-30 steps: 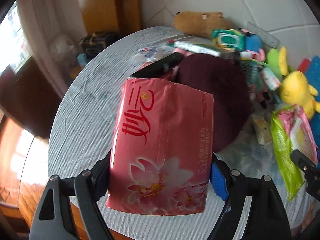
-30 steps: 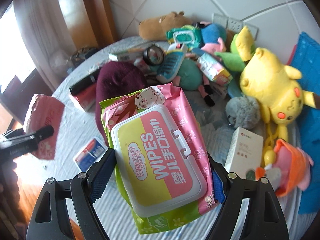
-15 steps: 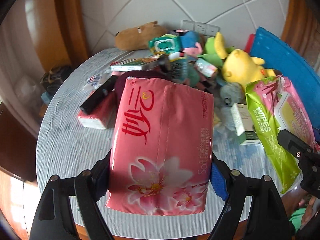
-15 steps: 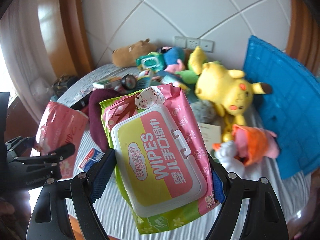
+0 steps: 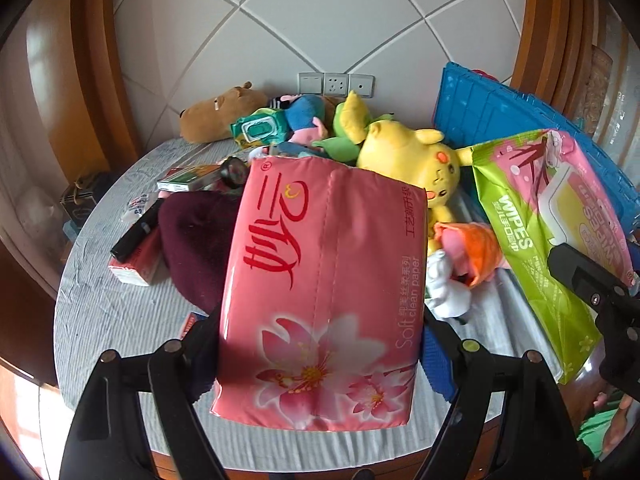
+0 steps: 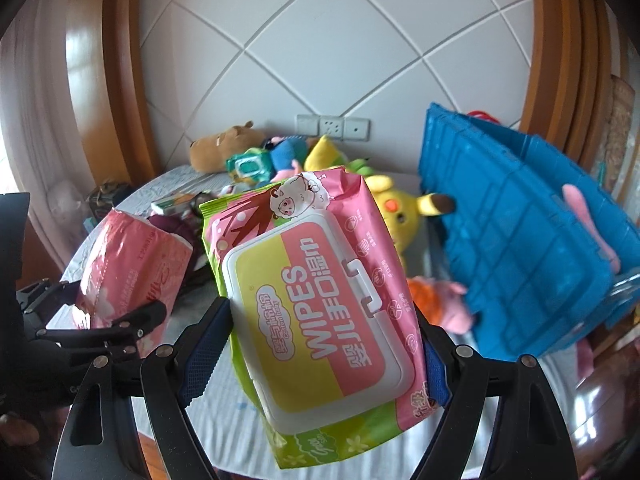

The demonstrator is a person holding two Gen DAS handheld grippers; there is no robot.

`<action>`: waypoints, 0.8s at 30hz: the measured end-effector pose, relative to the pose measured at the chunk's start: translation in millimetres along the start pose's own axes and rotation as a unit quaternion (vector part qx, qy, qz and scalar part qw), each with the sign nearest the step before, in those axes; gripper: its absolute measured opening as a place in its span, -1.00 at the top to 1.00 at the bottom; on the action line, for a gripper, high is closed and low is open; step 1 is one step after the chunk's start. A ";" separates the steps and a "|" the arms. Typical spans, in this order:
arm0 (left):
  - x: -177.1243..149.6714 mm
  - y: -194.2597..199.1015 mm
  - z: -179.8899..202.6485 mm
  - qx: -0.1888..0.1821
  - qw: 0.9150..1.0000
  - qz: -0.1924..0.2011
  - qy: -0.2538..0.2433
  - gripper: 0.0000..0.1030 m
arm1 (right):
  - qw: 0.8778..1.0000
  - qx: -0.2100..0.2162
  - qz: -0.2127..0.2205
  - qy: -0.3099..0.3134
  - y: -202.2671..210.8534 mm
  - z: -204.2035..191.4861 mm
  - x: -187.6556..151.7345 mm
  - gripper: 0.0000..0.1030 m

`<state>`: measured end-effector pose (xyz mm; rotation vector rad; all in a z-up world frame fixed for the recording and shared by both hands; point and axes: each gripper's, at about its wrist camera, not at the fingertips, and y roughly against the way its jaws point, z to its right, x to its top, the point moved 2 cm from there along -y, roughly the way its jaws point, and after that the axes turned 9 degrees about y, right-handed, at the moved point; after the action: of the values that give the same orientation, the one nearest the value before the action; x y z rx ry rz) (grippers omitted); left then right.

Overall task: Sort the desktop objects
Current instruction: 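Carry both packs over the blue crate and lower them inside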

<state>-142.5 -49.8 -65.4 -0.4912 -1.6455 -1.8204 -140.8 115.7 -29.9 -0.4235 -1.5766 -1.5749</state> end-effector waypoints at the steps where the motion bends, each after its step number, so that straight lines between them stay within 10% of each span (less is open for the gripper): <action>1: -0.6 2.0 9.3 0.000 1.000 0.001 0.002 -0.59 | 1.000 -0.001 0.003 0.003 4.6 8.2 -0.2 -0.60; 24: 73.3 23.2 187.8 -0.070 0.993 0.064 -0.072 -0.59 | 0.991 -0.079 0.077 -0.069 75.8 167.0 29.0 -0.60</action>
<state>-206.1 118.8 27.9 -0.7873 -1.5475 -1.8488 -154.7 274.2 65.9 -0.7379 -1.4877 -1.5836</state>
